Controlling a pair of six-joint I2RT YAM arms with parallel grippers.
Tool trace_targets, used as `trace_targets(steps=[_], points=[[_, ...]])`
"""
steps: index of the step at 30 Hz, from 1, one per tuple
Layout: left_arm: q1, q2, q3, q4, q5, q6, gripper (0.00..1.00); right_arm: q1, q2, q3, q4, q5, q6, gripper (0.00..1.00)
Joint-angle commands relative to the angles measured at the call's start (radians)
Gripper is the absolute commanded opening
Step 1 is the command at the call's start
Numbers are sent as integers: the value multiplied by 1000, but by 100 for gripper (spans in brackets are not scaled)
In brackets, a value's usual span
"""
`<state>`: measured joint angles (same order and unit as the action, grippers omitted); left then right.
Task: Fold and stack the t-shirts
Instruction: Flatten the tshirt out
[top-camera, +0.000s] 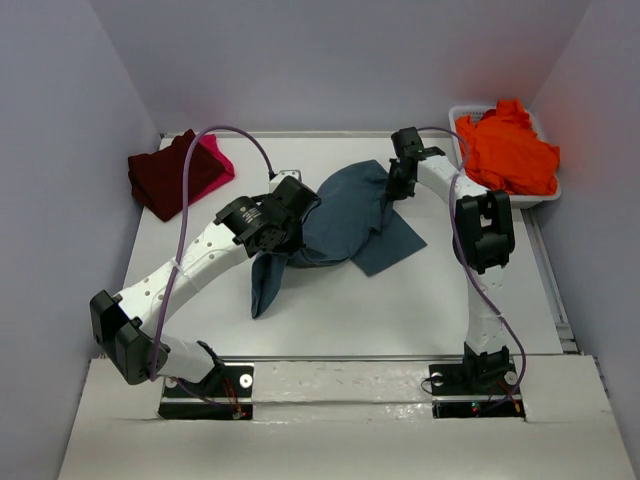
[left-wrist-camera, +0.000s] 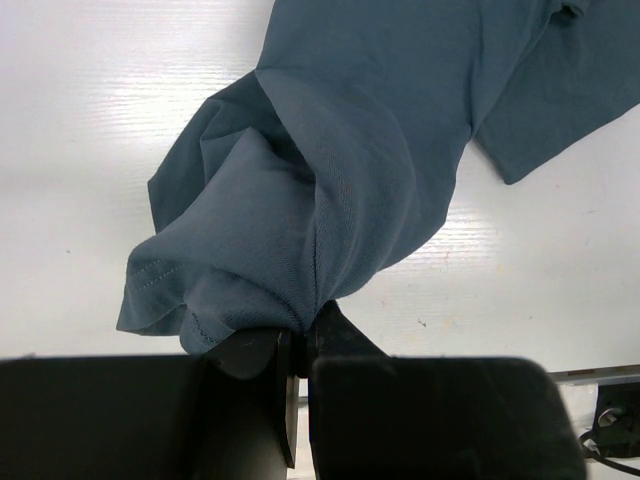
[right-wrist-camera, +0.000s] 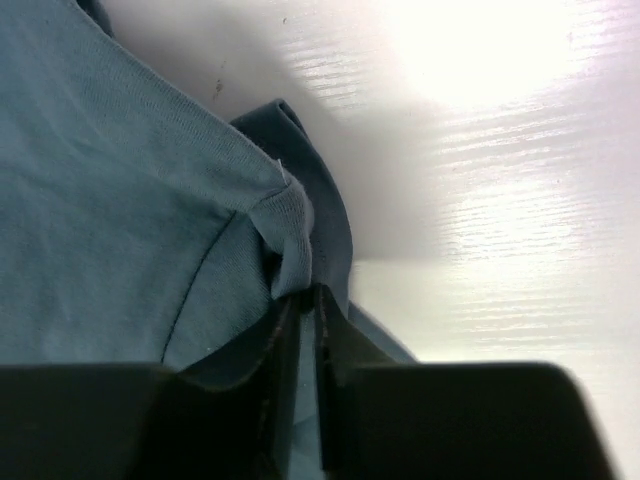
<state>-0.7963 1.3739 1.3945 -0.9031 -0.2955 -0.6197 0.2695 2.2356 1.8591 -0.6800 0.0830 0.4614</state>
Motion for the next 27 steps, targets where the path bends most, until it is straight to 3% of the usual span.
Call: trace_targets(steps=[1,16,27], points=[[3,-6,1,4,-11,14,6,7,-7,31,8,6,-9,10],[3,-9,1,4,-28,26,6,7,-96,2,-32,-9,5,7],[3,-30,-52,43,-79,12,6,7,-388,-58,-102,-35,-13,7]])
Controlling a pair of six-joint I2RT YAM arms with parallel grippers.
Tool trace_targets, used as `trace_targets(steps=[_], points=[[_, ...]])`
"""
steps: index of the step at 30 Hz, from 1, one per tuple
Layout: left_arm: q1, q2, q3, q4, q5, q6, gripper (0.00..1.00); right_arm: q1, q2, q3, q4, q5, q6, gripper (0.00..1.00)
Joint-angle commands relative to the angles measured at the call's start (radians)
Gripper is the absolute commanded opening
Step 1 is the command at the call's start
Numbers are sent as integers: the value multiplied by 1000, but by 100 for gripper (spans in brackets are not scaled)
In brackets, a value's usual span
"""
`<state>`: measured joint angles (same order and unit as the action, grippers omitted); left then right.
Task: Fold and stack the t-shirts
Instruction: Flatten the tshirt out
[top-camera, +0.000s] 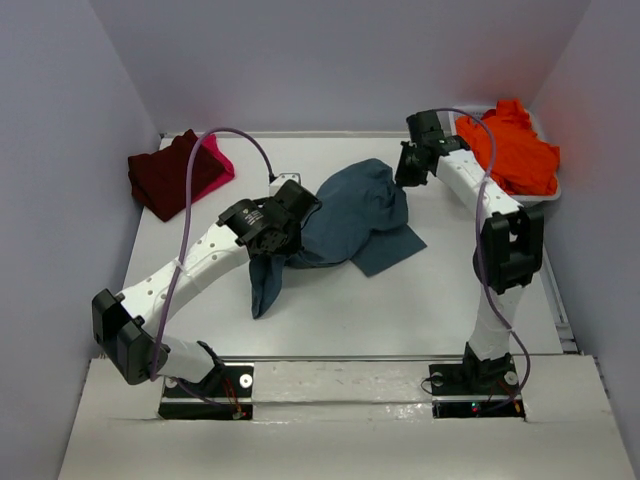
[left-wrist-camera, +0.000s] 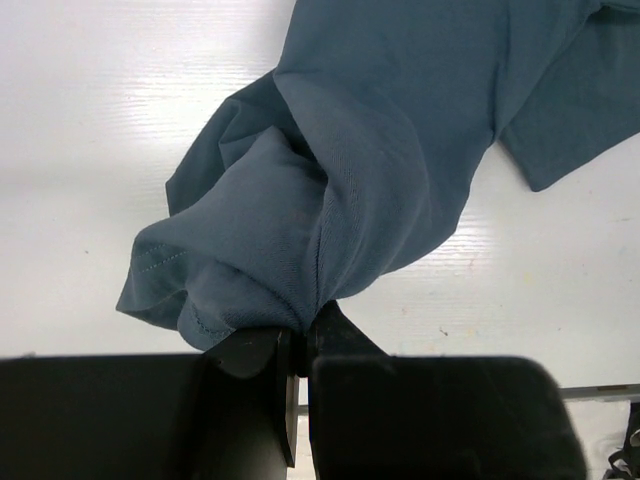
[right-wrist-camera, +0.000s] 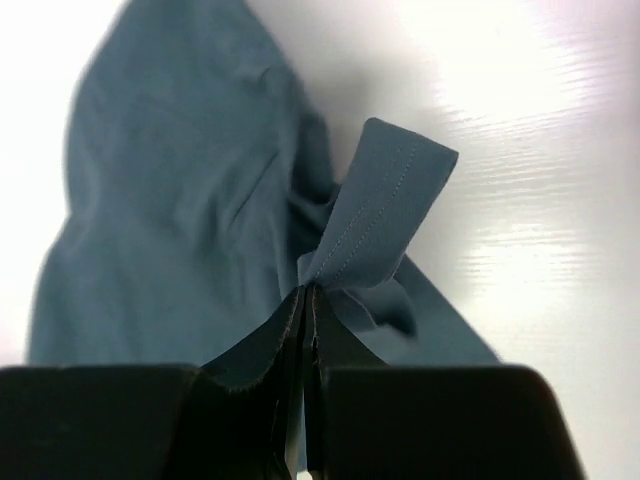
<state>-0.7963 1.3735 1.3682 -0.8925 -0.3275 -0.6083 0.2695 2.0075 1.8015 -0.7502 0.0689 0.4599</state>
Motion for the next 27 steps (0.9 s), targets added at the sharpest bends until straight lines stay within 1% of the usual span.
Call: trace_targets(steps=[1,4,11,18,19,25,27], points=[[3,-31,-27,33,-50,-2,6,7,-161,-4,-40,-23,-12,7],[3,-53,-40,36,-65,-16,6,7,-263,-25,-66,-32,-12,7],[3,-106,-72,41,-94,-42,6,7,-426,-85,-92,-46,-6,7],[3,-185,-122,43,-120,-65,6,7,-614,-145,-81,-61,-7,7],[3,-195,-127,44,-123,-64,6,7,-653,-148,-78,-61,-9,7],[3,-287,-135,33,-174,-90,6,7,-751,-107,-113,-58,-17,7],[3,-344,-147,36,-186,-99,6,7,-803,-108,-112,-57,-20,7]])
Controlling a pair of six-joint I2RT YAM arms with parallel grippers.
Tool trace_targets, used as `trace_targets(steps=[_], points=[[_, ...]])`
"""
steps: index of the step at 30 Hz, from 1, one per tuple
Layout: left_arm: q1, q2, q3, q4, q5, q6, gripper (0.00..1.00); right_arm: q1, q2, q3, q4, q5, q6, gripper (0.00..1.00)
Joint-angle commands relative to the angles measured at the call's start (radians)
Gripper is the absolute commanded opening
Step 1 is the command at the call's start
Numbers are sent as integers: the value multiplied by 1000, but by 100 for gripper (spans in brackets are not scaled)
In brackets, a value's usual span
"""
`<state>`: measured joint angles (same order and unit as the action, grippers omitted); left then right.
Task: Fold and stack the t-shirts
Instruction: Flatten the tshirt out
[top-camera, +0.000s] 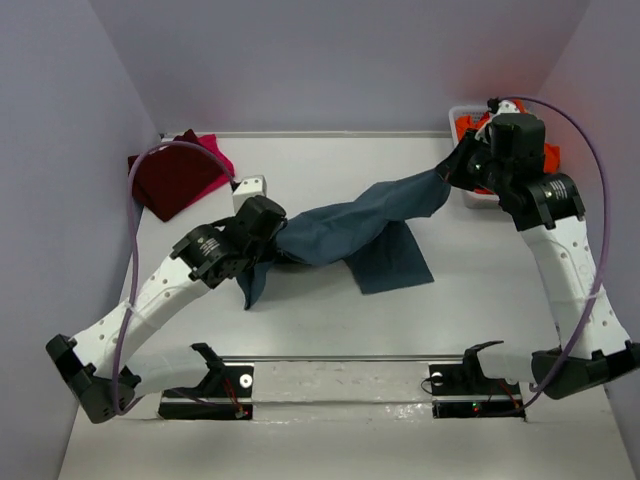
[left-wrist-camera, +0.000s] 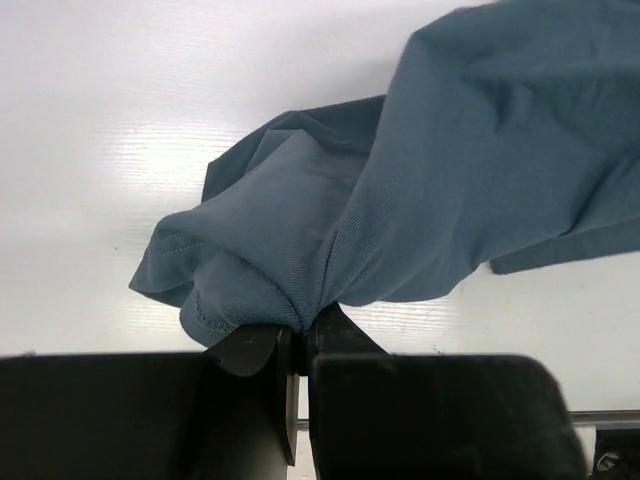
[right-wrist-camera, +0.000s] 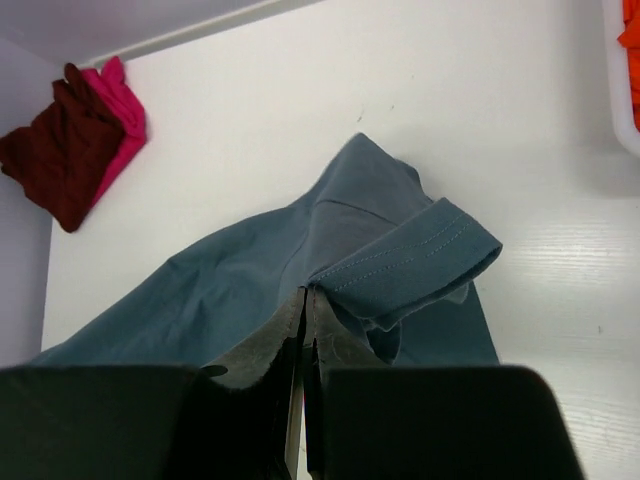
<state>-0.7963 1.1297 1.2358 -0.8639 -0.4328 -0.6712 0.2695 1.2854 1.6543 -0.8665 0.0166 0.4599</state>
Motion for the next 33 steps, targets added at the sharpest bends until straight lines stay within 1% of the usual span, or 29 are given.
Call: trace_targets(steps=[1,7,10,11,14,18,20,25,29,33], points=[[3,-140,-30,14,-86,-47,6,7,-99,35,12,2,-23,7],[3,-292,-76,45,-116,-64,6,7,-244,36,61,13,-32,7],[3,-411,-82,94,-130,-45,6,7,-290,68,84,17,-40,7],[3,-412,-82,103,-133,-36,6,7,-302,76,89,19,-40,7],[3,-502,-76,137,-147,10,6,7,-356,88,131,28,-44,7],[3,-574,-68,190,-150,71,6,7,-418,90,191,42,-46,7],[3,-605,-62,230,-135,106,6,7,-435,126,211,51,-44,7],[3,-619,-47,279,-135,142,6,7,-440,214,247,85,-52,7],[3,-590,-42,299,-126,159,6,7,-433,265,279,100,-64,7],[3,-539,-22,307,-138,156,6,7,-385,277,291,103,-75,7]])
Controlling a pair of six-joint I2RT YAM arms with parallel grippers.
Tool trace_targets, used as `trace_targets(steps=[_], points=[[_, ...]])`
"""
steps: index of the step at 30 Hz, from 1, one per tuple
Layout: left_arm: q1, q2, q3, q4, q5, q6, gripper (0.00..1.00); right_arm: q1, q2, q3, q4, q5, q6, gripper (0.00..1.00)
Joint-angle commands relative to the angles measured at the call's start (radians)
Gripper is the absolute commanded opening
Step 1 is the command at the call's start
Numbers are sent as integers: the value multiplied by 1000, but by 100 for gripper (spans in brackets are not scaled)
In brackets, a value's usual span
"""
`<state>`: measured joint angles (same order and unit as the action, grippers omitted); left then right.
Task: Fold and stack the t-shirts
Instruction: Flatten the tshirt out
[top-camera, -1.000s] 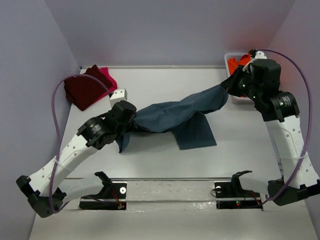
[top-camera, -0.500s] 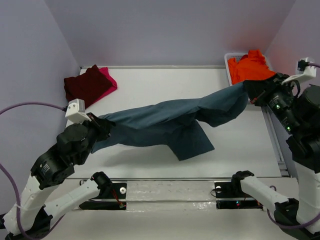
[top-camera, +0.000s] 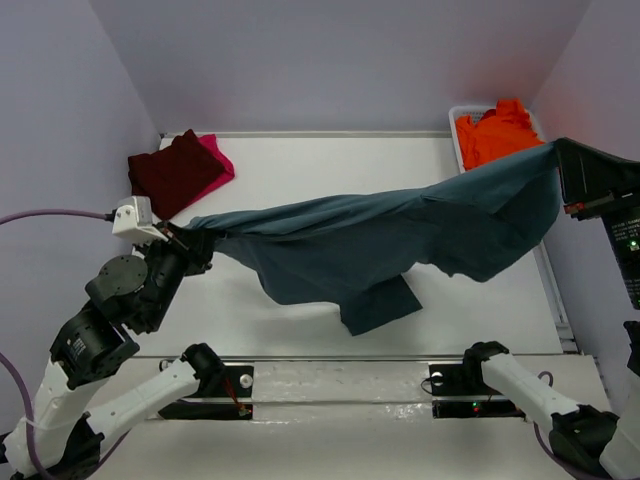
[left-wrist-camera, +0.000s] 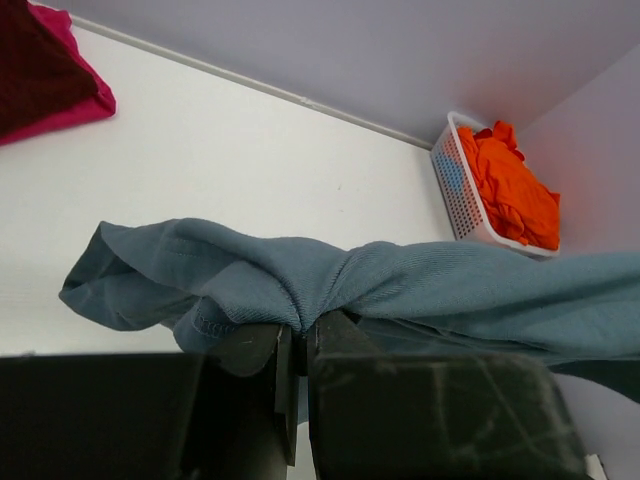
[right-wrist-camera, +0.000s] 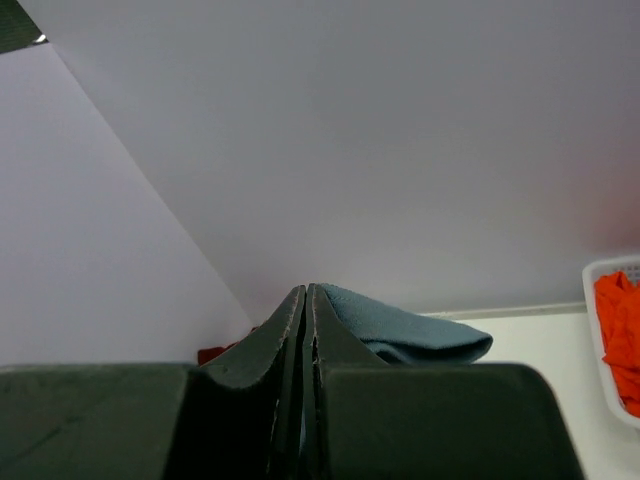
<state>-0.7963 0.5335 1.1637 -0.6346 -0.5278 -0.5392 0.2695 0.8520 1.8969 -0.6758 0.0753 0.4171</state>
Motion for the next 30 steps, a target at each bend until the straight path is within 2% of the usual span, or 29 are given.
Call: trace_targets(steps=[1,8,13,20,26,30], points=[[3,84,54,87,-44,27,6,7,83,31,94,38,-26,7],[3,261,108,89,-48,-5,7,7,278,-1,48,-32,-1,7],[3,385,148,99,9,-34,12,7,514,11,-24,-52,3,7],[46,644,238,49,35,-88,8,7,778,4,4,-144,9,7],[210,851,274,30,155,-108,6,7,1026,146,12,-138,-24,7],[268,1006,315,79,143,-65,6,7,1240,365,-10,-128,-38,7]])
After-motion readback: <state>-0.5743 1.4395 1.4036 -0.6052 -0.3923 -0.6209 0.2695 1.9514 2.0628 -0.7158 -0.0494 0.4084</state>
